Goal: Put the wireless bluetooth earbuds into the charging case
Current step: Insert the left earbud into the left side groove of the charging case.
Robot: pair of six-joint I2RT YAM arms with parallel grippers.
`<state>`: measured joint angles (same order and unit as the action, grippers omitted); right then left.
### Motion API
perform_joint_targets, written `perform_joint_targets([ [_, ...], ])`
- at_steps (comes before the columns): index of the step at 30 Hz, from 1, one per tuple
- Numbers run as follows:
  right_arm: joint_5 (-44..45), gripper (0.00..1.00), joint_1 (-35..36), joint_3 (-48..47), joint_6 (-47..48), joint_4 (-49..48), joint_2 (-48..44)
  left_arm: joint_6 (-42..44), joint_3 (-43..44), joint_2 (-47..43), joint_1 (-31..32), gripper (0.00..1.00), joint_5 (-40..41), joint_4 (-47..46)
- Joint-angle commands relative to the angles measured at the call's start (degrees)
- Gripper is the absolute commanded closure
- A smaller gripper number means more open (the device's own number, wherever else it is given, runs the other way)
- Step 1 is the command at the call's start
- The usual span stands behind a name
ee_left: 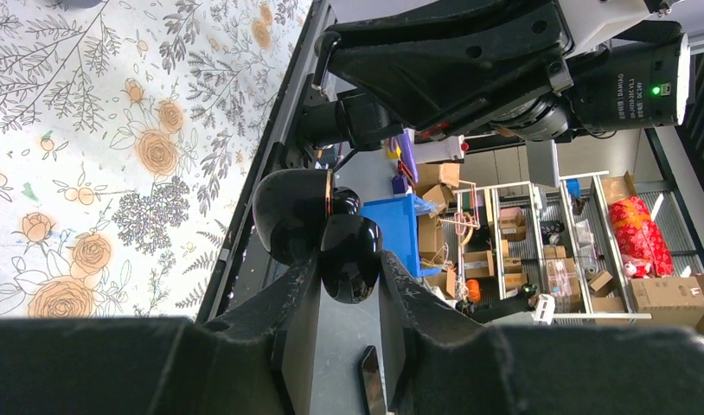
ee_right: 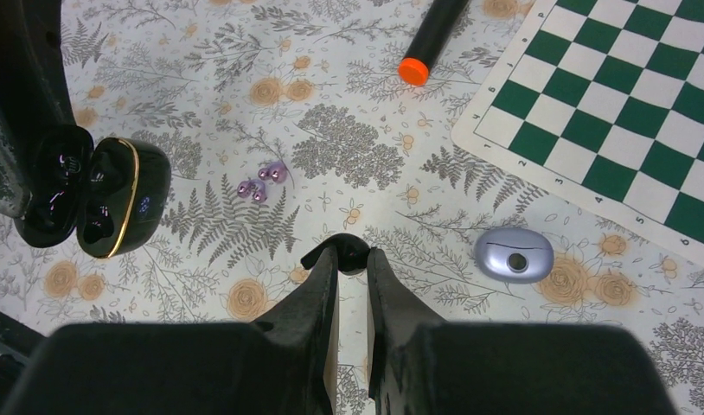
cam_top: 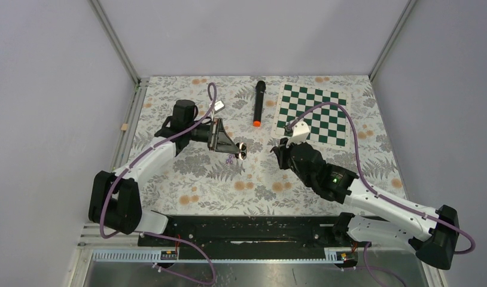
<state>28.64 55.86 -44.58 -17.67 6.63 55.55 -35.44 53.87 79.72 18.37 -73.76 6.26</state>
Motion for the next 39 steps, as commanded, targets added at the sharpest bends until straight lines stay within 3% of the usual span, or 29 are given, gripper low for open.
perform_joint_targets([
  [1, -2.2, 1.00, -0.1, -0.1, -2.3, -0.7, -1.1, 2.0, 3.3, 0.0, 0.8, 1.00, -1.9, -1.9],
  [7, -5.8, 1.00, -0.1, 3.1, 0.4, -6.0, -3.2, 7.3, 2.2, -2.9, 1.8, 1.00, -0.5, -1.4],
  [12, -4.8, 1.00, -0.1, 4.4, 1.4, -6.0, -4.4, 21.0, 4.8, -7.2, 2.8, 1.00, 5.7, 10.8],
  [16, -5.1, 1.00, -0.1, 4.3, 1.7, -6.0, -4.4, 27.3, 6.2, -9.3, 3.7, 1.00, 12.7, 16.7],
  [35, -14.4, 1.00, 0.0, 3.5, 1.1, -10.2, -3.9, 29.3, 6.5, -10.6, 4.6, 1.00, 15.4, 18.4],
  [39, -15.3, 1.00, 3.2, 2.9, 1.5, -11.1, -2.6, 28.8, 6.7, -10.0, 4.6, 1.00, 15.2, 18.4],
])
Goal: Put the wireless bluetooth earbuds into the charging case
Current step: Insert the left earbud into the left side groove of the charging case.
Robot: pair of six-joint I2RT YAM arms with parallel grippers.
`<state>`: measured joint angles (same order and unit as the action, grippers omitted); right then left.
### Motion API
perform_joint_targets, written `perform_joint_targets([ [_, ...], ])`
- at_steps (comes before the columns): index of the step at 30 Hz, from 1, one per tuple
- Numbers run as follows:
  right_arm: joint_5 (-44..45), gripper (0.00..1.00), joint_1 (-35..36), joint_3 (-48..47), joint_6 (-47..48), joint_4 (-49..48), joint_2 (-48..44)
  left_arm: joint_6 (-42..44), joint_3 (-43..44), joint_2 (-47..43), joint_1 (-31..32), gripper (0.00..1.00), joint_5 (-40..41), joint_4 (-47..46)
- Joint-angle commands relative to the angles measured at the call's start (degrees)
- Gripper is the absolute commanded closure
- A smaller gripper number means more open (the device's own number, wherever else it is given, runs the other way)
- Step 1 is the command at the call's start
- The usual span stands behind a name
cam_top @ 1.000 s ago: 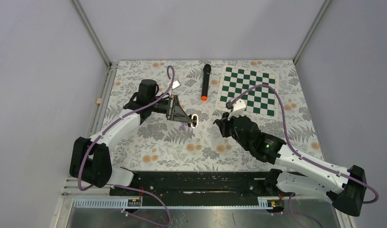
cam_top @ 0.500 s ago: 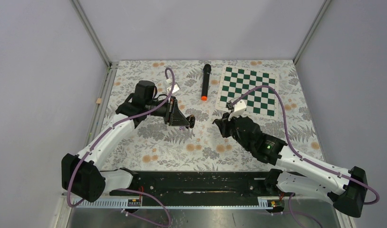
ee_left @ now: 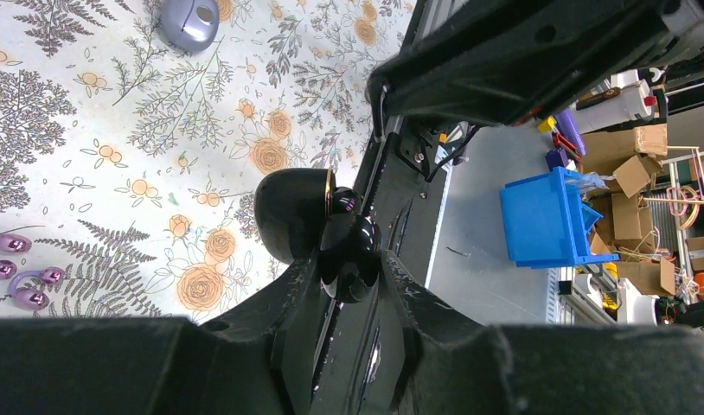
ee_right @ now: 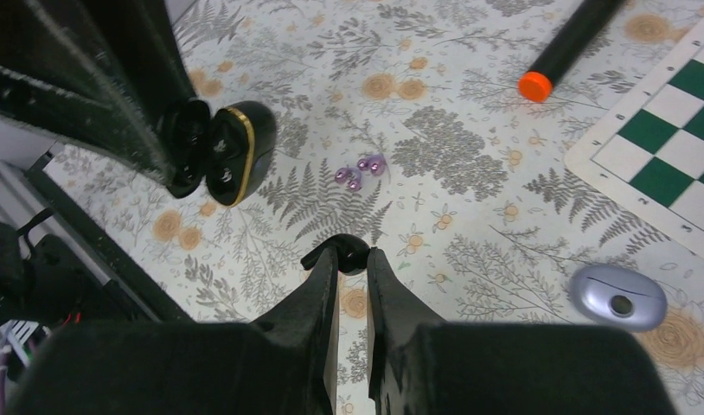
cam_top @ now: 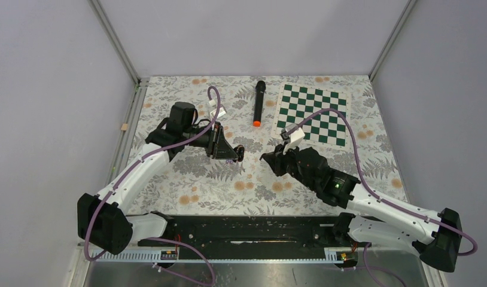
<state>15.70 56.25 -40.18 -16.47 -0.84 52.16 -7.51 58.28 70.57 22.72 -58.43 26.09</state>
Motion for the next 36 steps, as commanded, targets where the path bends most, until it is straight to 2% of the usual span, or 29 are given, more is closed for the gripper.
perform_joint_targets([
  [1, -1.1, 1.00, 4.1, -1.6, 1.2, -3.9, 1.2, 0.7, 2.4, -0.6, 0.2, 1.00, -0.1, -1.3],
  [7, -0.3, 1.00, 6.6, -0.2, 5.0, -8.8, 0.7, -3.2, 4.3, 1.8, 0.2, 1.00, -1.3, 0.4],
  [11, -2.2, 1.00, 7.0, -0.3, 10.0, -11.0, 0.4, -9.8, 6.7, 8.1, 0.2, 1.00, -7.0, 3.2],
  [17, -7.1, 1.00, 6.9, 0.2, 19.2, -12.4, -0.2, -16.4, 5.9, 10.2, 0.2, 1.00, -10.8, 0.0],
  [25, -10.5, 1.00, 6.9, 1.6, 26.8, -13.9, -0.5, -18.9, 6.2, 10.3, 0.2, 1.00, -13.9, -0.5],
  [30, -10.6, 1.00, 6.9, 4.6, 32.7, -19.5, -0.8, -19.6, 5.5, 10.3, 0.2, 1.00, -15.7, -0.5],
  [36, -11.5, 1.00, 6.9, 2.5, 34.0, -20.4, 1.2, -19.7, 5.3, 10.3, 0.2, 1.00, -15.6, -0.6],
])
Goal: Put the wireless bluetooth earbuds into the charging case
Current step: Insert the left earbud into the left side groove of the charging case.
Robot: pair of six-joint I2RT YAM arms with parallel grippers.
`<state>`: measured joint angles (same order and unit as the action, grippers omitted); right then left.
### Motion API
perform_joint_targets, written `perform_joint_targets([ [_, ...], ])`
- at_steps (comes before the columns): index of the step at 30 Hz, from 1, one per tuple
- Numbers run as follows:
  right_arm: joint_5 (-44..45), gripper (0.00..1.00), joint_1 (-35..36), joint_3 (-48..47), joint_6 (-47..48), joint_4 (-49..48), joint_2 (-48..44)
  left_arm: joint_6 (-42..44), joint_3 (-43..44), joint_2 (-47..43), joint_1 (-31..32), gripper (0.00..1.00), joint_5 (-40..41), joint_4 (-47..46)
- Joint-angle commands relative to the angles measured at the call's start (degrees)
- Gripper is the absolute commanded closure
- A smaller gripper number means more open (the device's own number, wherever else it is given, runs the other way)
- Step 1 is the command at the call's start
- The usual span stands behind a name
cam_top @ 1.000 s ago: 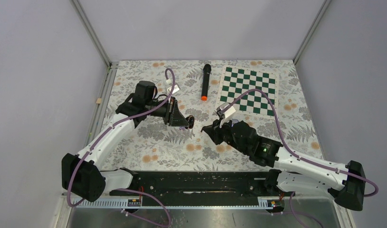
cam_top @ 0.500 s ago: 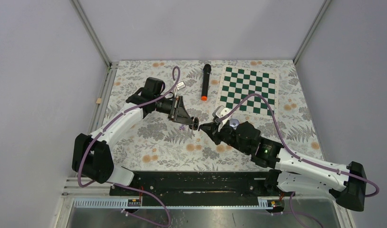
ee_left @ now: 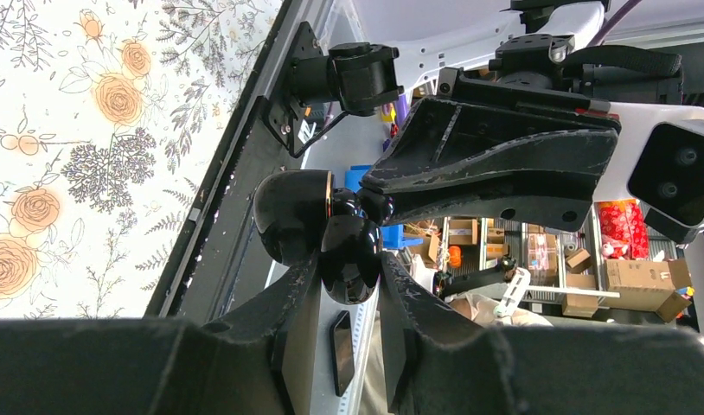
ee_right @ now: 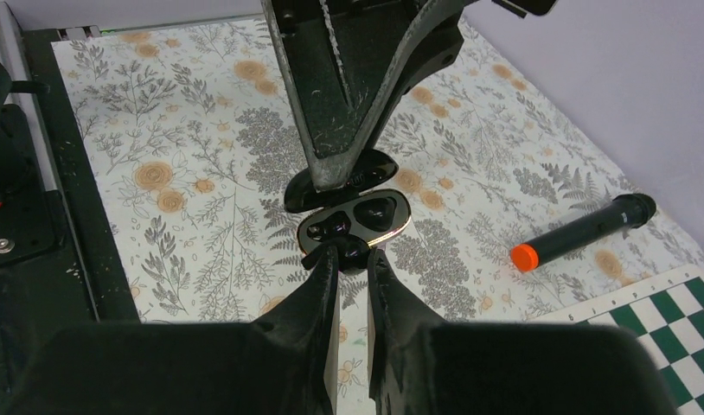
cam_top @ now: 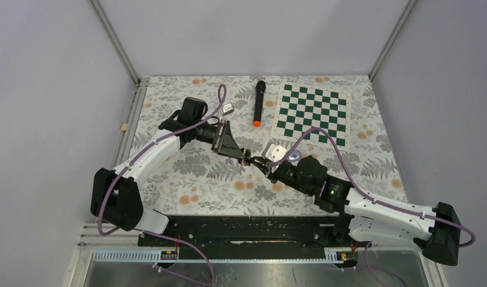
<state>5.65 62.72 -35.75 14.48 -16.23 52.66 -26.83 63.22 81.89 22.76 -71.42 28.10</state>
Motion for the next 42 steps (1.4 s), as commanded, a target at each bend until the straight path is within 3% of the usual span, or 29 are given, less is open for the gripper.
perform_joint_targets([
  [1, -1.6, 1.00, 0.4, -2.2, 3.2, -5.2, 1.0, -0.4, 0.4, -1.0, 0.2, 1.00, -2.5, -2.6],
  [35, 0.9, 1.00, 0.5, -0.2, 8.9, -11.2, 3.0, -0.4, 0.4, -0.9, 0.2, 1.00, -4.8, -2.7],
  [39, 1.8, 1.00, 0.5, 1.4, 9.8, -11.8, 2.3, -7.8, -2.0, -0.8, 0.2, 1.00, -6.5, -11.6],
  [42, 2.9, 1.00, 0.5, 3.4, 10.0, -13.8, 0.8, -23.0, -6.8, -0.3, 0.2, 1.00, -7.2, -26.8],
])
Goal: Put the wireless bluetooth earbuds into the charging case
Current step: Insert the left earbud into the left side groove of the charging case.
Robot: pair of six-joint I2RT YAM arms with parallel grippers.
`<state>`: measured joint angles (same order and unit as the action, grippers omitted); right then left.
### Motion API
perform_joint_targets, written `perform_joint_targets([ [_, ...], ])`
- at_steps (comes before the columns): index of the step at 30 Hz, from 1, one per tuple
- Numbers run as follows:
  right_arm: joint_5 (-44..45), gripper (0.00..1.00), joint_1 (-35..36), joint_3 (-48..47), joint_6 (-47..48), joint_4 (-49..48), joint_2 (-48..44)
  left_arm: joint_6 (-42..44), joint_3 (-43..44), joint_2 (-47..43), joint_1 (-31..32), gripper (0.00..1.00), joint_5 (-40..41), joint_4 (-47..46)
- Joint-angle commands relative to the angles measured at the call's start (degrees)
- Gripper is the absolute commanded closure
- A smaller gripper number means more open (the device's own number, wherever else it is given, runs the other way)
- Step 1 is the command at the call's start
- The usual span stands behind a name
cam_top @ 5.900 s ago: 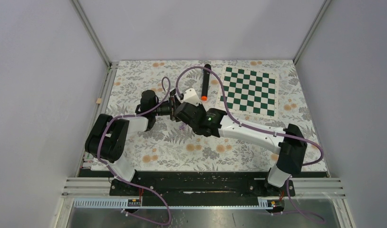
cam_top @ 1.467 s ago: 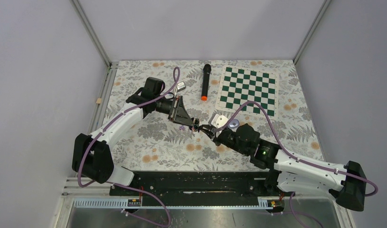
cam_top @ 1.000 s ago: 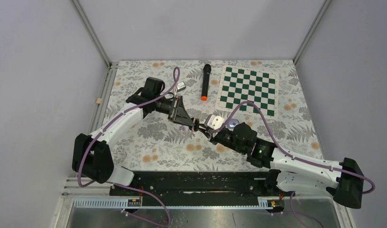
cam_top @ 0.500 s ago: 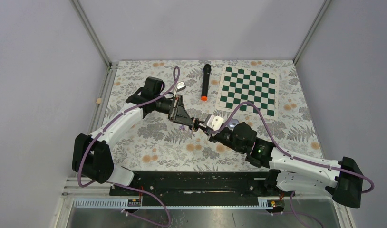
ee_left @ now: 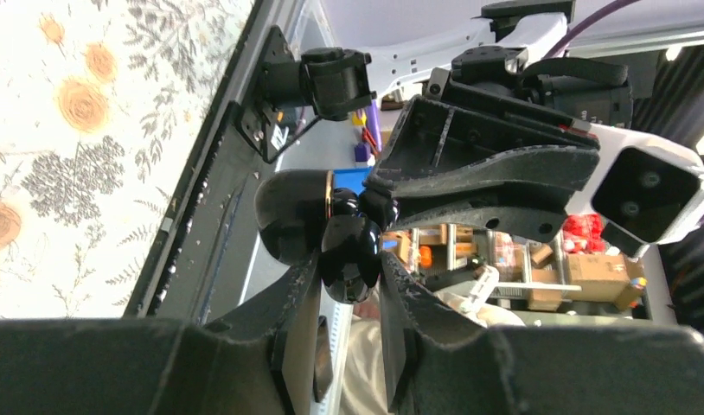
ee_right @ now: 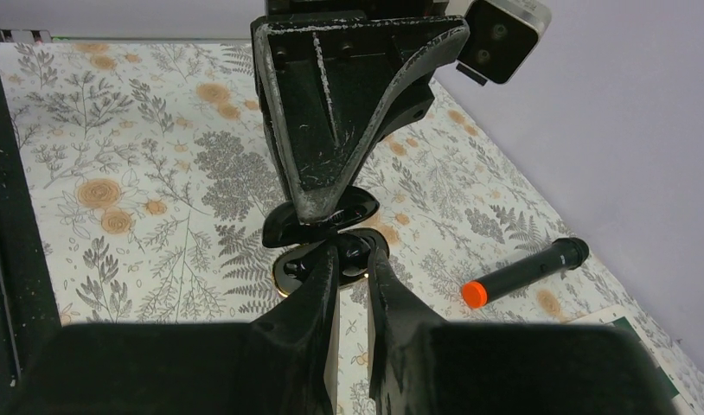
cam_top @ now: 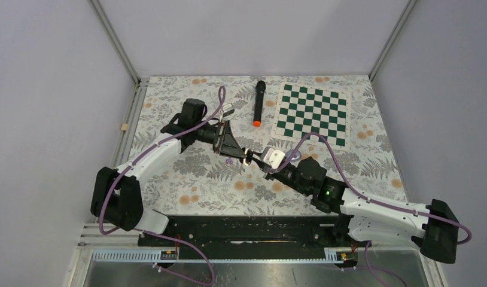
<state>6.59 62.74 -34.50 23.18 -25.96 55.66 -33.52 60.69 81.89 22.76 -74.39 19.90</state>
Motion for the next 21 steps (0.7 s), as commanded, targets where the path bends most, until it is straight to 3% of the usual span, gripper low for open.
perform_joint_targets([
  [1, 2.2, 1.00, 0.5, 2.4, 1.4, -4.2, -2.5, -23.7, -6.8, -0.2, 0.2, 1.00, -4.2, -27.8],
  [6, 3.4, 1.00, 0.5, 3.7, 1.9, -6.0, -2.9, -75.3, -16.7, 7.0, 0.2, 1.00, -2.6, -94.0],
  [7, 3.5, 1.00, 0.5, 3.8, 2.1, -6.3, -2.8, -82.2, -16.7, 9.5, 0.3, 1.00, -2.4, -102.7],
  [21, 2.7, 1.00, 0.5, 3.8, 6.2, -5.2, -3.2, -83.4, -14.6, 11.0, 0.6, 1.00, -1.2, -103.7],
])
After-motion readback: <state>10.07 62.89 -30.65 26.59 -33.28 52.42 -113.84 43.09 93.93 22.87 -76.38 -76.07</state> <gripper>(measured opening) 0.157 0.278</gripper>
